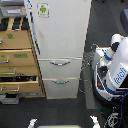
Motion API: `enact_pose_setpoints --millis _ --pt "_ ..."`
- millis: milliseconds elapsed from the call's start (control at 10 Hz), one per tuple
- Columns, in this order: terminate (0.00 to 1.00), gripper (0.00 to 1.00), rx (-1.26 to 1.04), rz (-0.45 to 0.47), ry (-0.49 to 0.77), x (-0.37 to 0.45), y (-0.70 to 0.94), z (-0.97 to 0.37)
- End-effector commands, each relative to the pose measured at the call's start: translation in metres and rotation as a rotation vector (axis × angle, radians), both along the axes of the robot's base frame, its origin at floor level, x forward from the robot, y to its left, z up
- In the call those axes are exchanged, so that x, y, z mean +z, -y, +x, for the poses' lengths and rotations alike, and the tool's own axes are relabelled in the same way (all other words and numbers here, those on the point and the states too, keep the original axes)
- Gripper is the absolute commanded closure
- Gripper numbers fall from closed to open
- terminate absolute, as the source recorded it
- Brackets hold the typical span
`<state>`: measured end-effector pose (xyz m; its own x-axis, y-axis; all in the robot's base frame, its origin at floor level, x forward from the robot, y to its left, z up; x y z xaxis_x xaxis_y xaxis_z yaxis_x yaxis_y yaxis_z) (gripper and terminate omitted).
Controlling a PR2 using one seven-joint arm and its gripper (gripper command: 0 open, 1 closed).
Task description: Opening the fridge
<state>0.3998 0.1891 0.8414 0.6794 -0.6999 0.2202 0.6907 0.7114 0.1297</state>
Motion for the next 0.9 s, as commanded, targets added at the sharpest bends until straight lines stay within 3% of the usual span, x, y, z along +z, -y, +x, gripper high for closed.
enact_pose_setpoints --millis 100,900 --pt "0.0 0.0 -0.002 -0.008 0.007 0.005 0.003 0.003" --pt "0.0 0.0 0.016 -0.089 -0.01 0.062 0.029 0.076"
